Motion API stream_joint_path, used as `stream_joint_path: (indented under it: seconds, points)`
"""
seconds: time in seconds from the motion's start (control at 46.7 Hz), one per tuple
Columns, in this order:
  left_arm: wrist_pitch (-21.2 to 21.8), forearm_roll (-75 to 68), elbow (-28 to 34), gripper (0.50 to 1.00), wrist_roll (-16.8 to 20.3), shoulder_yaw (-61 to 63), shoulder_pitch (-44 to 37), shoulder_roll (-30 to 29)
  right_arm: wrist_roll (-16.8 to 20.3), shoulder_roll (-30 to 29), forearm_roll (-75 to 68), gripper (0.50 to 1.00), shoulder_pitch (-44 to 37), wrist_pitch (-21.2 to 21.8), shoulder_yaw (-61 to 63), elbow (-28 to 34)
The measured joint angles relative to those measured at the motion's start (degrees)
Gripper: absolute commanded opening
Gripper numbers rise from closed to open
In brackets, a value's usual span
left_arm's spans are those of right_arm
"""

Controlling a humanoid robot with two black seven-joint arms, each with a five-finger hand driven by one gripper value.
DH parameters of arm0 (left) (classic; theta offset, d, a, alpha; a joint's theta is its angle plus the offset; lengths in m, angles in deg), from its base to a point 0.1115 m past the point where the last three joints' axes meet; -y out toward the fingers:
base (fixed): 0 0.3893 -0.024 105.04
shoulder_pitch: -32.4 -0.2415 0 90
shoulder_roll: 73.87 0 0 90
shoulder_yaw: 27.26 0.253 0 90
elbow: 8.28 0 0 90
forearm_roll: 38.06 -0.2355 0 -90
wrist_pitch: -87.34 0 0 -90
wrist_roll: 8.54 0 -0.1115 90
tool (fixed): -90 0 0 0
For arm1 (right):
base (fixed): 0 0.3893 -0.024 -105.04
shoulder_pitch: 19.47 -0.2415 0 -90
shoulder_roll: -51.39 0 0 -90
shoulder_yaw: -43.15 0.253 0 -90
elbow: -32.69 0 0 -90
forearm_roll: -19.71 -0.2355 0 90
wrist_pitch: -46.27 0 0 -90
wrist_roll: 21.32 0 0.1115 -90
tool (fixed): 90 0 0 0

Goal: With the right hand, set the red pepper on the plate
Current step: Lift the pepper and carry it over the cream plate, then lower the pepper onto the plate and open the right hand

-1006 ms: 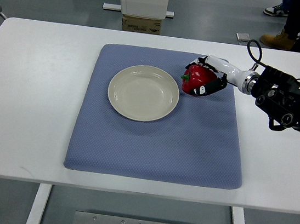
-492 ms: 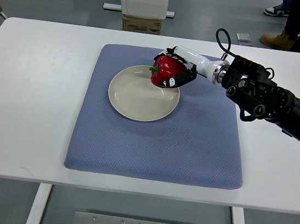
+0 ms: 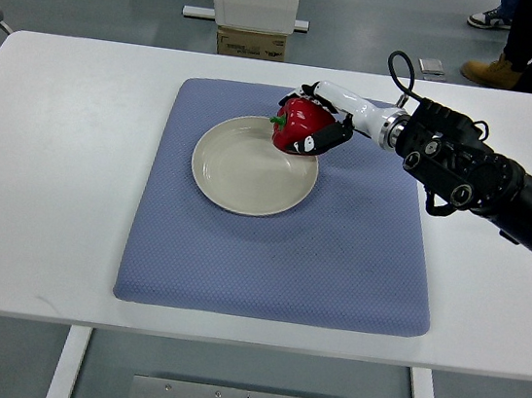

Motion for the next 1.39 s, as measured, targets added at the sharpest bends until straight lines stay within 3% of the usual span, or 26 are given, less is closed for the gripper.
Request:
stream_joint_path:
  seconds: [1.391]
  points:
    - [0.0, 0.0, 0.0, 1.0, 0.0, 0.0, 0.0, 0.0, 0.2, 0.0, -6.6, 0.5, 2.2, 0.8, 3.3, 7.5]
